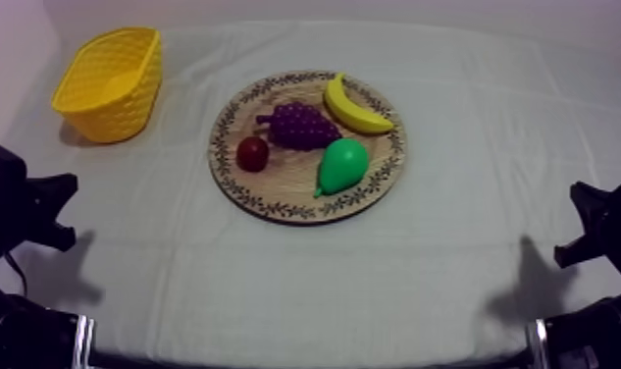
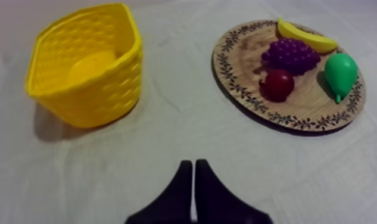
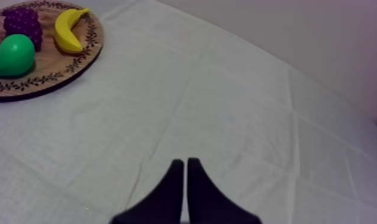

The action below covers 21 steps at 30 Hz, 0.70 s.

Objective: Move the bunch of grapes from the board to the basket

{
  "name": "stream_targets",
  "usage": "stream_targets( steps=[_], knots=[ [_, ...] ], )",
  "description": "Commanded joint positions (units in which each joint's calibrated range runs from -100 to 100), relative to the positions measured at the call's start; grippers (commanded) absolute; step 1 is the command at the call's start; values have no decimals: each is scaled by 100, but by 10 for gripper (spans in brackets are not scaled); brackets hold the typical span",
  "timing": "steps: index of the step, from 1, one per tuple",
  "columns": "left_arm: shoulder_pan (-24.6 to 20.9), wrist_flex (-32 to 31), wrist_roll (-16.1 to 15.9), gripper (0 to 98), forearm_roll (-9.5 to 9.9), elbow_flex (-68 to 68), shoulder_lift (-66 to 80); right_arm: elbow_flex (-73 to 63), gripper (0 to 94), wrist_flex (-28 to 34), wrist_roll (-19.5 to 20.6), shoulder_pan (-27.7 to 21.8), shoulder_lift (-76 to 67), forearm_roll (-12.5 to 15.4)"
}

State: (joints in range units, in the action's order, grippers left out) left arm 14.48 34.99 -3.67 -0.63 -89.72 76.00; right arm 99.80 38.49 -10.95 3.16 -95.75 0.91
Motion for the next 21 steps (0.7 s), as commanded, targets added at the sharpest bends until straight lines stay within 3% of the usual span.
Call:
stream_targets(
  steps=[1, 21],
  knots=[
    [54, 45, -129, 0, -4, 380, -523, -2, 3, -3, -2, -2, -1, 0],
    [372, 1781, -1149, 0, 8, 3877, -4103, -2, 3, -3, 0, -2, -1, 0]
  ],
)
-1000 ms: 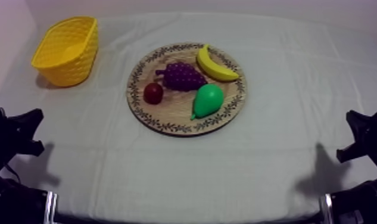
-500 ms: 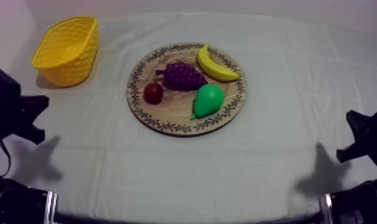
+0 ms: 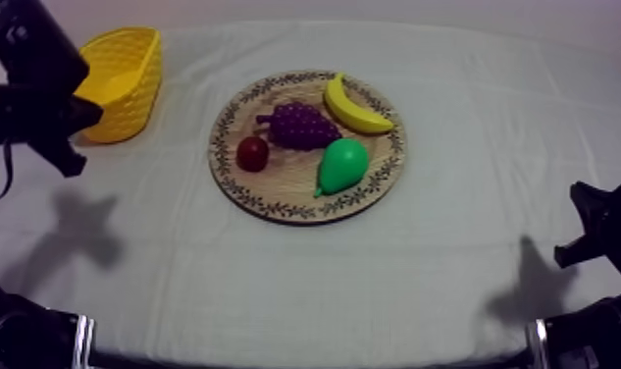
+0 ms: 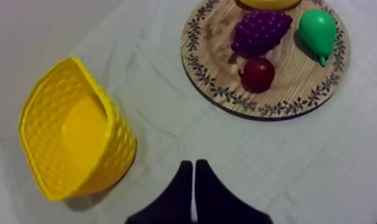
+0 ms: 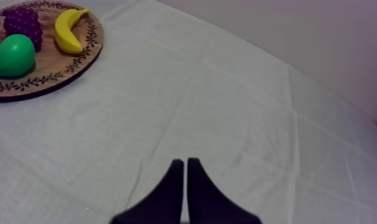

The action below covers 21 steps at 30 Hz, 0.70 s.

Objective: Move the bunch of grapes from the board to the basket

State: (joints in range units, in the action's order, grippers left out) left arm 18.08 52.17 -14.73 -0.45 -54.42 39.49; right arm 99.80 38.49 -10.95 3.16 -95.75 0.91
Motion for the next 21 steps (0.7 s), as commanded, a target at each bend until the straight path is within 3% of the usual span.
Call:
stream_targets(
  steps=[1, 8, 21],
  knots=[
    [36, 119, -71, 0, -9, 500, -623, -2, 3, -3, -1, -2, -1, 0],
    [223, 712, -181, 0, 66, 1776, -1833, -2, 3, -3, -2, -2, -1, 0],
    [856, 1834, -304, 5, 377, 4141, -3863, -2, 3, -3, -2, -2, -1, 0]
  ],
)
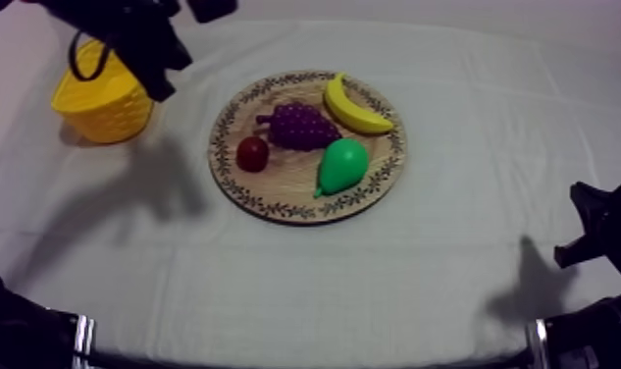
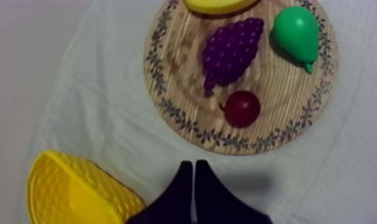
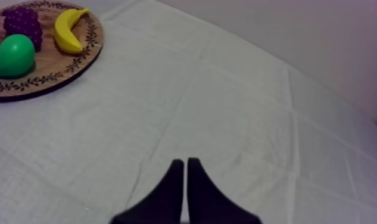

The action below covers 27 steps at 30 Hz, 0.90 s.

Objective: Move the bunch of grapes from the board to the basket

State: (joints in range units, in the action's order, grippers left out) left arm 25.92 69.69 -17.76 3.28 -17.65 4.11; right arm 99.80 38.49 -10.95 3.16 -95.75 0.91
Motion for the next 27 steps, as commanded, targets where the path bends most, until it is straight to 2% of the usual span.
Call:
stream_targets(
  steps=[1, 11, 16, 19, 27],
  knots=[
    [115, 156, -5, 8, 15, 620, -469, -2, 3, -3, -2, -2, -1, 0],
    [510, 914, 25, 101, 161, 1801, -1679, -2, 3, -3, -2, -2, -1, 0],
    [632, 1145, 14, 151, 176, 2158, -1983, -2, 3, -3, -2, -2, -1, 0],
    [675, 1232, -3, 242, 161, 2289, -2081, -2, 3, -3, -2, -2, -1, 0],
    [699, 1317, 180, 558, 174, 2386, -2168, -2, 3, -3, -2, -2, -1, 0]
  ],
)
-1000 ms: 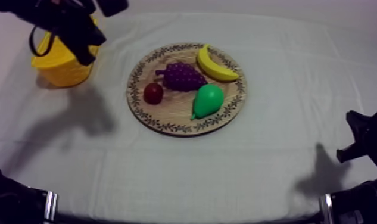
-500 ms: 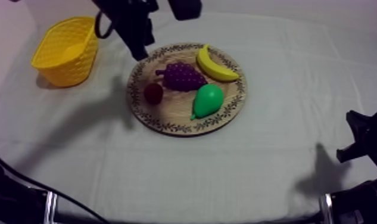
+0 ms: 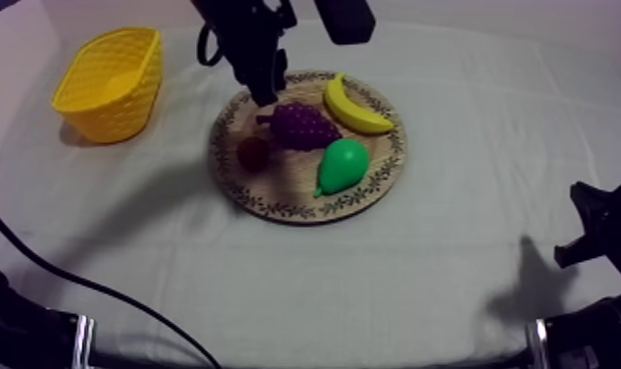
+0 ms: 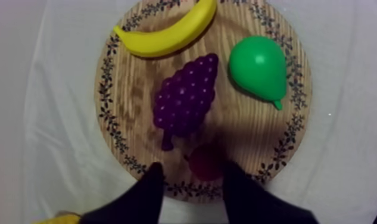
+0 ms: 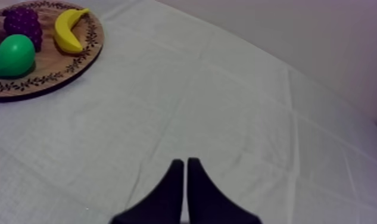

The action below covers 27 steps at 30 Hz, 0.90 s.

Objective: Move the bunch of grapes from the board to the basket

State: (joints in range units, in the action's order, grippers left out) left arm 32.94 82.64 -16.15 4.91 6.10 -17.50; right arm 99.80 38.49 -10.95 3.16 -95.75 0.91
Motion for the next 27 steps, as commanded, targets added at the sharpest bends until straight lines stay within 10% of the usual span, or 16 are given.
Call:
stream_targets(
  steps=[1, 9, 27],
  knots=[
    [-3, 36, 35, 592, 21, 15, -8, -2, 3, -3, -2, -2, -1, 0],
    [20, 134, 75, 772, 89, 73, -147, -2, 3, -3, -2, -2, -1, 0],
    [123, 150, -17, 827, 389, 769, -1617, -2, 3, -3, -2, -2, -1, 0]
  ],
)
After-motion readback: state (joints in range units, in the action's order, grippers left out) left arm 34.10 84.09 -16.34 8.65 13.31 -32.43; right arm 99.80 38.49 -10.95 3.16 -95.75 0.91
